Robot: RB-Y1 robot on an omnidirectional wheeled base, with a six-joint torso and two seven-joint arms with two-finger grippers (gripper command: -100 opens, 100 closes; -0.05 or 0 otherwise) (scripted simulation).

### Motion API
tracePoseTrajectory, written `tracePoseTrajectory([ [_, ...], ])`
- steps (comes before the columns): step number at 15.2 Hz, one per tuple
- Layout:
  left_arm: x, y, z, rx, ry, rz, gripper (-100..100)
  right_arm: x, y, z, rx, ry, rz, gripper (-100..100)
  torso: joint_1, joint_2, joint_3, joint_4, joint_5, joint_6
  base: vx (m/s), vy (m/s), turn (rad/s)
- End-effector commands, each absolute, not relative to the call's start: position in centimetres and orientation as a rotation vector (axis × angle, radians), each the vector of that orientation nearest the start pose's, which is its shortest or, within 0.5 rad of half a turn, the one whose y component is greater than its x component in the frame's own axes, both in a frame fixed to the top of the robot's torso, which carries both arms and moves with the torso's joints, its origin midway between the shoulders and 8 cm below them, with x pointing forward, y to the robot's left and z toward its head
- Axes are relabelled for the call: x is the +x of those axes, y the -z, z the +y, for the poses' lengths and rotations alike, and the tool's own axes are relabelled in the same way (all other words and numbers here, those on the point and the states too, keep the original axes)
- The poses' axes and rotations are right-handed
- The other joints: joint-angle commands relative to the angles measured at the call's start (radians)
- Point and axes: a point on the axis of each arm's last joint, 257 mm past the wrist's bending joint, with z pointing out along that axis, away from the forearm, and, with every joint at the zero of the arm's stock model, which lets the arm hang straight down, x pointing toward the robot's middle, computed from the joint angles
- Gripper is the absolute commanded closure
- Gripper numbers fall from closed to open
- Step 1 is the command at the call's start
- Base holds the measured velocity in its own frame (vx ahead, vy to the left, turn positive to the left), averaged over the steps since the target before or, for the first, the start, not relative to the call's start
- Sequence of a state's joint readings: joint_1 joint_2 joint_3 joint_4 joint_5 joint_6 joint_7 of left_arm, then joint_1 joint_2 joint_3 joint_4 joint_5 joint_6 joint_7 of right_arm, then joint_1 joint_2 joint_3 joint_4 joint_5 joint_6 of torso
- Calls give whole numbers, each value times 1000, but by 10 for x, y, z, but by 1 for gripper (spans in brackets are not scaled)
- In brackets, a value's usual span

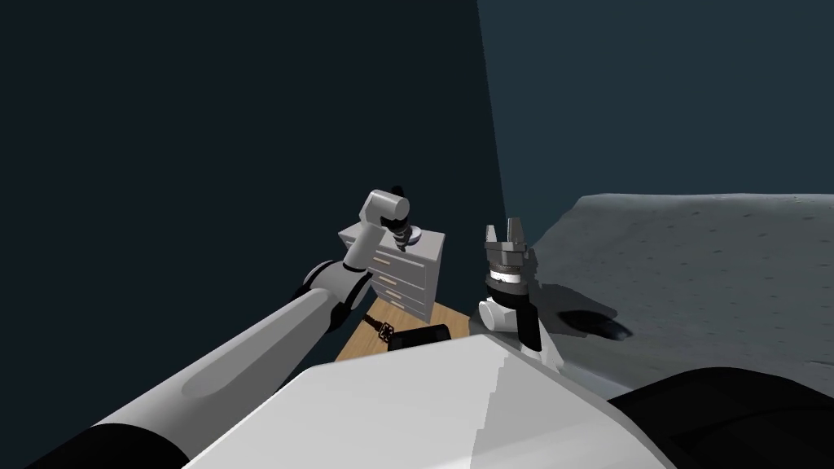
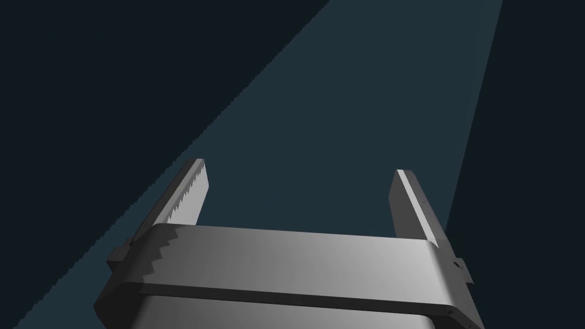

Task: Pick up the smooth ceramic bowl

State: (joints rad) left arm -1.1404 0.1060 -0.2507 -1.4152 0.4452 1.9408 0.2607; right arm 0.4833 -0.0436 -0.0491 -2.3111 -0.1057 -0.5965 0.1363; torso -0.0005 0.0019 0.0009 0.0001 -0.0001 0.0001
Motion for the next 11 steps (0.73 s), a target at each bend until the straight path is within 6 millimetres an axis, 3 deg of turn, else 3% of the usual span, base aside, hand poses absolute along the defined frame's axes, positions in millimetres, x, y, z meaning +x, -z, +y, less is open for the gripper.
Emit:
tracePoseTrajectory([
  [1, 509, 106, 6, -1490, 487, 2413, -100, 316, -62, -297, 525, -1228, 510, 0, 0, 0, 0, 0, 0, 0, -33, 2, -48],
  [3, 509, 105, 7, -1492, 484, 2414, -100, 316, -62, -297, 525, -1228, 510, 0, 0, 1, 0, 0, 0, 0, -26, 0, -38],
  [4, 510, 106, 7, -1491, 487, 2413, 100, 316, -62, -297, 525, -1228, 510, 0, 0, 0, 0, 0, 0, 0, -7, 0, 0],
  [8, 511, 104, 6, -1491, 495, 2407, 100, 316, -62, -297, 525, -1228, 510, 0, 1, 0, 0, -1, 0, 0, 2, 0, -1],
  [11, 498, 95, 1, -1478, 487, 2424, 100, 316, -62, -297, 525, -1228, 510, 0, 1, 0, 0, -1, 0, -1, 26, 3, 79],
])
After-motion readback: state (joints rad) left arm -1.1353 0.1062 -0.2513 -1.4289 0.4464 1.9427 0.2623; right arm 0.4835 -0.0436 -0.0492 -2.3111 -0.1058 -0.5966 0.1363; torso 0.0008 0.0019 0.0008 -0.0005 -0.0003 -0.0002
